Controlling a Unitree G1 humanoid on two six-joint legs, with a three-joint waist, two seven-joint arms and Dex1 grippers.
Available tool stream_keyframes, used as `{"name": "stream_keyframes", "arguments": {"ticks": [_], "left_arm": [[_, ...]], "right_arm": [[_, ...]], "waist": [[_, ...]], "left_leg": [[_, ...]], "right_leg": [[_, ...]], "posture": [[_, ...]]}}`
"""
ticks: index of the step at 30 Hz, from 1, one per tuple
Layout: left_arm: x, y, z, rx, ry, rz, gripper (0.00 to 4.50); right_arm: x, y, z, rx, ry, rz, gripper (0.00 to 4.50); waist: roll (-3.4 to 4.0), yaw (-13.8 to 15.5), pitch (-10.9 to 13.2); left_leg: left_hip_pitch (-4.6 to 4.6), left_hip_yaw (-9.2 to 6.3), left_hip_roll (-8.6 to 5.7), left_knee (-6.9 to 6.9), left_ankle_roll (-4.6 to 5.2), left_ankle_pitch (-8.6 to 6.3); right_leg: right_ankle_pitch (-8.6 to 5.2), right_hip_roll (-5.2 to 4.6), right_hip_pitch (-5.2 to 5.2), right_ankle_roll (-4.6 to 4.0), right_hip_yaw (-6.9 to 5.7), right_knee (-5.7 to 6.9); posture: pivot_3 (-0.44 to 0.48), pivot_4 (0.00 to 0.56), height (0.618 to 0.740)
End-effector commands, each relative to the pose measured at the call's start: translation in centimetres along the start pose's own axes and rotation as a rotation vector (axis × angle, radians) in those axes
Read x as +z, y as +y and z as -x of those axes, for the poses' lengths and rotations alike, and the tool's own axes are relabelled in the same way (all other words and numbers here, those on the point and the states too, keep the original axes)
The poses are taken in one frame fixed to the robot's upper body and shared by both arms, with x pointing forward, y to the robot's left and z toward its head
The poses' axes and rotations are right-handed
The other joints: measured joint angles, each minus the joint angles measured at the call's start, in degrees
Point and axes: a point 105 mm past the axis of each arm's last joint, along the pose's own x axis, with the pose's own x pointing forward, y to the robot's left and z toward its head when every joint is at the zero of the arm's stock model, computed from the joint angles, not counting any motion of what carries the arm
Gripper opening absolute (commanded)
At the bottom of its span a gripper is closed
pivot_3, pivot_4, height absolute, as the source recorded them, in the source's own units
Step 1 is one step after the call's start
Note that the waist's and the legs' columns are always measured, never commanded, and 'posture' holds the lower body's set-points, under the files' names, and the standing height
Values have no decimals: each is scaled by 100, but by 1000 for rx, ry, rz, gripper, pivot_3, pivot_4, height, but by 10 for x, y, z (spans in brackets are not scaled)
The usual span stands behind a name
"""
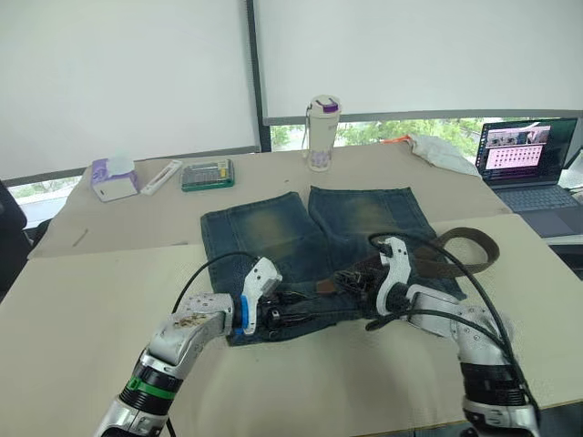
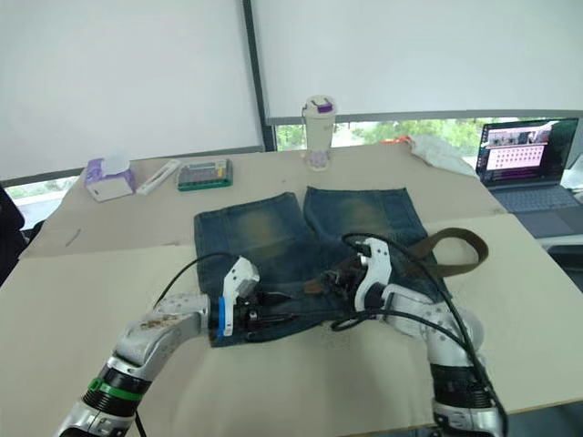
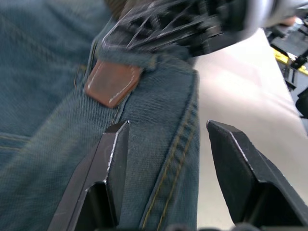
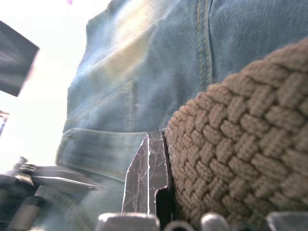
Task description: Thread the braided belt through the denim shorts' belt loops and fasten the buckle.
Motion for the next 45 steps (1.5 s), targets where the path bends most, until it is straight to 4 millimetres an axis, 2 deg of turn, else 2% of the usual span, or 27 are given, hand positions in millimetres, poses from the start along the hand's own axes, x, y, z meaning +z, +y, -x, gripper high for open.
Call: {"name": "stream_keyframes", "arguments": {"ticks": [1,9,13,21,22,24,25,28,31,35,44,45], "left_arm": [[21,3,2,22,-59,127,2732],[56,3,-9,-17,-200,430,2732],[60,1,-12,-38,-213,474,2732],[59,-1,-15,-48,-208,508,236],[59,-1,-16,-44,-206,508,30],[59,1,-17,-39,-210,513,0],[59,1,-17,-40,-212,516,0],[60,3,-17,-37,-217,523,0],[62,6,-15,-30,-230,544,0],[60,6,-17,-32,-212,549,0],[55,2,-27,-36,-162,524,0],[54,2,-28,-34,-160,523,0]], "right_arm": [[20,23,8,141,-105,-85,0],[21,40,18,220,-111,-90,0],[20,41,19,217,-108,-83,0],[19,41,19,198,-115,-57,0],[19,40,20,190,-115,-48,0],[17,45,23,202,-108,-1,843],[17,44,26,179,-109,43,1068],[12,39,39,45,-54,305,2097],[1,37,54,-40,38,560,2097],[-12,29,61,-109,137,744,2097],[-14,20,33,-151,161,802,2097],[-13,19,30,-154,159,800,1714]], "waist": [[1,-6,0],[2,-5,-1],[2,-13,-2],[2,-2,-2],[2,-1,-2],[3,6,-2],[3,5,-2],[3,26,-2],[0,62,-2],[-6,74,1],[-14,139,2],[-14,140,3]], "left_leg": [[-1,-1,0,0,-1,1],[-2,-5,-2,3,-24,14],[-3,-3,-2,3,-26,15],[-4,0,-3,4,-29,16],[-5,0,-3,6,-29,17],[-5,0,-4,6,-29,17],[-5,0,-4,6,-29,17],[-8,0,-6,9,-29,17],[-14,0,-11,19,-29,16],[-10,5,-8,22,-31,16],[-12,9,-9,33,-34,18],[-11,8,-10,34,-34,18]], "right_leg": [[0,0,0,0,-1,2],[1,-2,3,0,-8,0],[1,-1,4,0,-8,2],[2,-4,4,-1,-6,1],[2,-4,4,-1,-6,0],[2,-3,4,-1,-6,0],[2,-4,4,-1,-6,0],[2,-4,4,0,-7,-1],[2,-5,2,1,-11,-6],[1,-3,5,2,-12,-16],[2,-7,3,1,-8,-15],[2,-7,5,1,-8,-15]], "posture": [[0,150,740],[0,150,740],[0,150,740],[0,150,740],[0,150,740],[0,150,740],[0,150,740],[0,150,740],[0,150,740],[0,150,740],[0,150,740],[0,150,740]]}}
